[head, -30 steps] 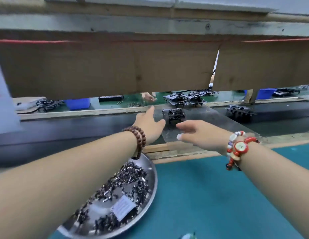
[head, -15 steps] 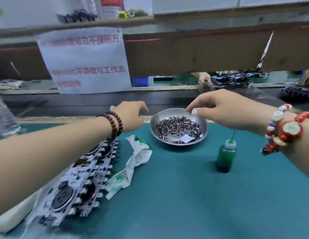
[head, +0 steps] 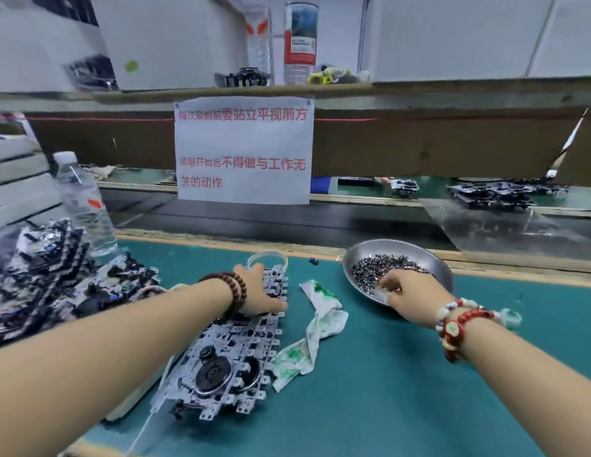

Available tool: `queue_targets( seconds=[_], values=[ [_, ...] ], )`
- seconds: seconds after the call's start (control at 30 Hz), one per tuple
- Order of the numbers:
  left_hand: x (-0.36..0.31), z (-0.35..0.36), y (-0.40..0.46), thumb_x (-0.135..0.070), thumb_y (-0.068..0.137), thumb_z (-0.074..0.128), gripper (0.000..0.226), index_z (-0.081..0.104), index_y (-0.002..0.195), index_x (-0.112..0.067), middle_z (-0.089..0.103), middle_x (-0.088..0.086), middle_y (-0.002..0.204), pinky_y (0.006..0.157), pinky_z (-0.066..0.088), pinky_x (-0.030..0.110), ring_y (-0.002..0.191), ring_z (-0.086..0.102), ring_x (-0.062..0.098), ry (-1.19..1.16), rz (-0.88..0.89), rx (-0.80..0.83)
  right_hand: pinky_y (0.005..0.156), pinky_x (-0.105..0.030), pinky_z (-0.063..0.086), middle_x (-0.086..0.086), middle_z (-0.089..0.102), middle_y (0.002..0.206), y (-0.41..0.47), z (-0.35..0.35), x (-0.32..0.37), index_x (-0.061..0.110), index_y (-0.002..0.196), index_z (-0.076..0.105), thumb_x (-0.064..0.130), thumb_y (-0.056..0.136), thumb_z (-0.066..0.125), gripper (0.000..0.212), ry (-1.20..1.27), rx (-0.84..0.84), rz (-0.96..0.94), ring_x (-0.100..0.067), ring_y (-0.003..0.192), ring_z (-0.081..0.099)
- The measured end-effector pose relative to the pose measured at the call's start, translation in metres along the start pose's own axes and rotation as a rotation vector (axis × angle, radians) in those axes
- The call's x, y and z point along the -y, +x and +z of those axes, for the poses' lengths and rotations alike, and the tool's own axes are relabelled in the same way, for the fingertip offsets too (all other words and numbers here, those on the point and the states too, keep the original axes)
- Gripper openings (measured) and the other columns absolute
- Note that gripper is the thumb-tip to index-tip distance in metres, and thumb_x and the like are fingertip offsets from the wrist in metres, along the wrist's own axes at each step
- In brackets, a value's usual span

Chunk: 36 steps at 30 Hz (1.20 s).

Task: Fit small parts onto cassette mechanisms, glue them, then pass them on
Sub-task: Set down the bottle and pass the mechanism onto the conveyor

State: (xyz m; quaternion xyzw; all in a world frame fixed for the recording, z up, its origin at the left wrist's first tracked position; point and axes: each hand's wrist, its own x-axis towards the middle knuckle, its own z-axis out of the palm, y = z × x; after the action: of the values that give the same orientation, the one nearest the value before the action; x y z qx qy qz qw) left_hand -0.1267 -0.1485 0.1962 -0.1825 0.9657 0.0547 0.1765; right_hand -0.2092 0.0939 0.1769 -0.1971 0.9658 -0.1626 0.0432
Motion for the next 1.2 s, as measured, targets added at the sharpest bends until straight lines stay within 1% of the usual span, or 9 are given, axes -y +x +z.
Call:
queue_targets(
  seconds=[0.2, 0.37, 0.43, 0.5, 0.73, 0.83, 0.9, 1.03, 1.2],
  values=[
    [0.002, -0.004, 0.014, -0.074, 0.076, 0.046, 0.098, 0.004, 0.148, -0.024, 0.006, 0.013, 0.154, 0.112, 0.018, 0.048, 0.141, 0.008, 0.038, 0.118, -0.061, -0.030, 0.089, -0.018, 0.038, -0.002, 0.062, 0.122, 0.026, 0.007, -0.014, 0.023, 0.121, 0.060, 0.007, 0.092, 0.047, 0.036, -0.135, 0.072, 0.033, -0.017, 0.109, 0.056],
    [0.003, -0.006, 0.026, -0.073, 0.076, 0.047, 0.102, 0.000, 0.149, -0.020, 0.005, 0.016, 0.154, 0.113, 0.024, 0.043, 0.139, 0.021, 0.033, 0.003, -0.053, 0.039, 0.086, -0.018, 0.042, 0.002, 0.066, 0.113, 0.046, 0.014, -0.022, 0.022, 0.111, 0.066, 0.015, 0.089, 0.059, 0.024, -0.113, 0.105, 0.023, -0.011, 0.093, 0.058],
    [0.005, -0.006, 0.030, -0.071, 0.076, 0.050, 0.102, 0.001, 0.148, -0.019, 0.006, 0.017, 0.153, 0.113, 0.026, 0.043, 0.138, 0.024, 0.032, -0.029, -0.046, 0.037, 0.083, -0.019, 0.041, 0.001, 0.066, 0.111, 0.053, 0.017, -0.025, 0.021, 0.108, 0.067, 0.017, 0.088, 0.060, 0.022, -0.148, 0.121, 0.011, -0.014, 0.096, 0.059],
    [0.007, -0.005, 0.033, -0.069, 0.074, 0.054, 0.103, 0.002, 0.148, -0.020, 0.007, 0.016, 0.151, 0.111, 0.029, 0.043, 0.137, 0.027, 0.033, -0.057, -0.047, 0.023, 0.080, -0.019, 0.041, 0.001, 0.066, 0.109, 0.058, 0.019, -0.028, 0.021, 0.106, 0.068, 0.018, 0.087, 0.059, 0.021, -0.184, 0.136, 0.013, -0.015, 0.100, 0.059],
    [0.005, -0.020, 0.026, -0.057, 0.074, 0.064, 0.096, 0.012, 0.147, -0.025, 0.004, 0.017, 0.151, 0.105, 0.037, 0.042, 0.132, 0.034, 0.036, -0.219, -0.024, -0.110, 0.074, -0.019, 0.039, 0.000, 0.065, 0.105, 0.066, 0.026, -0.037, 0.019, 0.100, 0.066, 0.014, 0.085, 0.057, 0.018, -0.233, 0.127, 0.049, -0.013, 0.085, 0.054],
    [-0.006, -0.037, 0.013, -0.058, 0.075, 0.061, 0.093, 0.011, 0.148, -0.027, -0.001, 0.012, 0.151, 0.107, 0.034, 0.044, 0.132, 0.033, 0.037, -0.318, 0.015, -0.236, 0.071, -0.017, 0.038, 0.002, 0.062, 0.098, 0.067, 0.027, -0.035, 0.024, 0.083, 0.058, 0.012, 0.086, 0.056, 0.013, -0.230, 0.114, 0.053, -0.013, 0.086, 0.054],
    [-0.025, -0.042, -0.001, -0.058, 0.076, 0.061, 0.093, 0.009, 0.148, -0.029, -0.004, 0.009, 0.151, 0.109, 0.031, 0.044, 0.133, 0.032, 0.036, -0.393, 0.086, -0.256, 0.062, -0.017, 0.035, 0.008, 0.055, 0.084, 0.064, 0.025, -0.030, 0.026, 0.069, 0.046, 0.009, 0.086, 0.055, 0.025, -0.198, 0.079, 0.065, -0.011, 0.082, 0.050],
    [-0.074, -0.016, -0.029, -0.059, 0.073, 0.063, 0.097, 0.007, 0.147, -0.033, -0.009, 0.003, 0.153, 0.109, 0.032, 0.044, 0.133, 0.032, 0.034, -0.431, 0.270, -0.088, 0.065, -0.022, 0.033, 0.010, 0.050, 0.073, 0.055, 0.018, -0.025, 0.024, 0.067, 0.039, 0.008, 0.088, 0.052, 0.029, -0.120, -0.045, 0.112, -0.013, 0.080, 0.050],
    [-0.116, 0.029, -0.046, -0.061, 0.075, 0.058, 0.095, 0.001, 0.146, -0.035, -0.010, 0.004, 0.154, 0.110, 0.027, 0.050, 0.137, 0.019, 0.041, -0.259, 0.297, 0.053, 0.071, -0.020, 0.034, 0.011, 0.052, 0.075, 0.045, 0.009, -0.027, 0.025, 0.070, 0.043, 0.007, 0.087, 0.051, 0.026, -0.036, -0.056, 0.093, -0.012, 0.080, 0.050]
  ],
)
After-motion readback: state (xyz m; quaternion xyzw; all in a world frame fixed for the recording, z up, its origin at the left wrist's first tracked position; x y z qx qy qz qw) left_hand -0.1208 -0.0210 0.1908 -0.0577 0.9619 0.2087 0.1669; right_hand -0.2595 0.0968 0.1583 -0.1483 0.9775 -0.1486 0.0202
